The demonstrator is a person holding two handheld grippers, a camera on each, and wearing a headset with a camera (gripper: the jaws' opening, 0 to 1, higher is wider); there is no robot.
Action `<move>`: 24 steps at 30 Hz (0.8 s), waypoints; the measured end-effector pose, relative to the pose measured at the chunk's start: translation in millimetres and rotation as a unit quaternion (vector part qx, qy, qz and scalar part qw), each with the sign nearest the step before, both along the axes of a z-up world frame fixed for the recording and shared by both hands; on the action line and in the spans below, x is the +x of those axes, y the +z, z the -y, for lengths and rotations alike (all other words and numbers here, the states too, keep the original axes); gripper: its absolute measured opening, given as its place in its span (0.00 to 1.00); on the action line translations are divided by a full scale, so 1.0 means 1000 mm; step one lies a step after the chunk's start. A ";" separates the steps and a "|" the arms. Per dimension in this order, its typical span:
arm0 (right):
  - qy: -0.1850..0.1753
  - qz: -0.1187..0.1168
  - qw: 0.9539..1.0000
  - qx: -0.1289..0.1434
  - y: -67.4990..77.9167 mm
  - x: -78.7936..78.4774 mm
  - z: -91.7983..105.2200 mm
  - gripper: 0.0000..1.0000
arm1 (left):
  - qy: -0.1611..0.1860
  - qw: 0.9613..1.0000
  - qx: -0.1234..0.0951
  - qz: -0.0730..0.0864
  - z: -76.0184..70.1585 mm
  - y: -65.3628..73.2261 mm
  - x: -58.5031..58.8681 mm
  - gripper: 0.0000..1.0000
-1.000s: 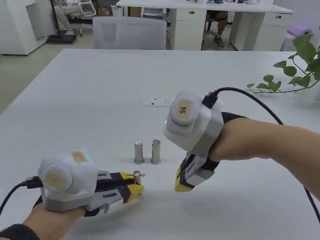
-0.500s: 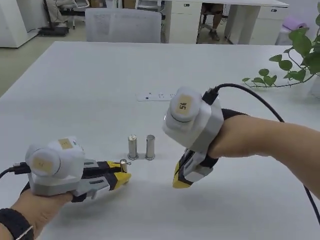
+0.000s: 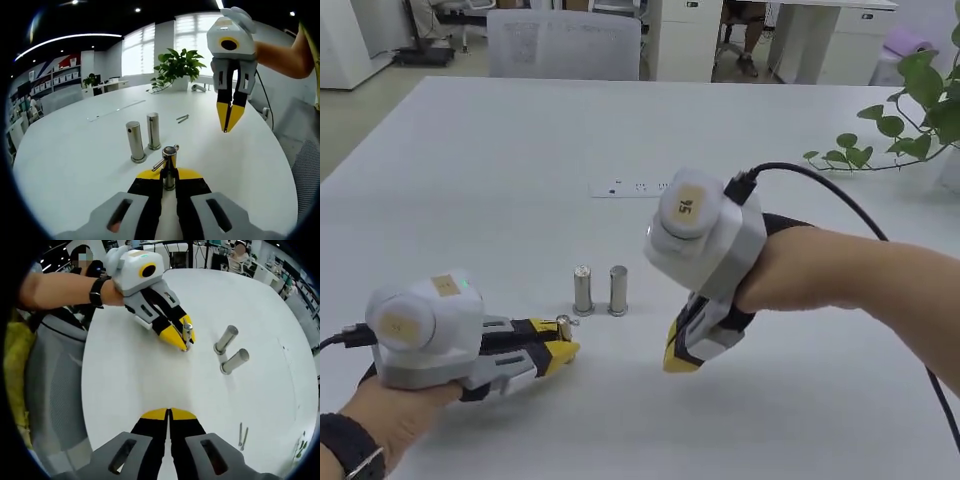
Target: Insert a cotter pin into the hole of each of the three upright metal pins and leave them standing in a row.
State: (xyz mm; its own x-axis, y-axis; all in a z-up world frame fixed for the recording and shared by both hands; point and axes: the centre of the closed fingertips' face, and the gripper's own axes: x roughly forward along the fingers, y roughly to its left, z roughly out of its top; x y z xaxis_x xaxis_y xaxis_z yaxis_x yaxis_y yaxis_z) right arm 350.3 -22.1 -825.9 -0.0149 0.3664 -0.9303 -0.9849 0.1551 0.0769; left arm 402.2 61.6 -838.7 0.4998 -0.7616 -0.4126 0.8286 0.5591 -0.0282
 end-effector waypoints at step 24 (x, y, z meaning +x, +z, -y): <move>0.000 0.000 1.000 0.002 0.000 0.000 -0.004 0.05 | 0.023 1.000 0.011 -0.011 -0.005 -0.008 -0.001 0.20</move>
State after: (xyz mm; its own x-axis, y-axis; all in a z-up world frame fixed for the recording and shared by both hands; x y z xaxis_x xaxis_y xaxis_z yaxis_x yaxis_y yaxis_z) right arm 350.2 -18.3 -825.5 -0.0149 0.3708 -0.9286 -0.9851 0.1538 0.0772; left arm 401.1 66.4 -847.1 0.5246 -0.7283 -0.4409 0.8014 0.5972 -0.0329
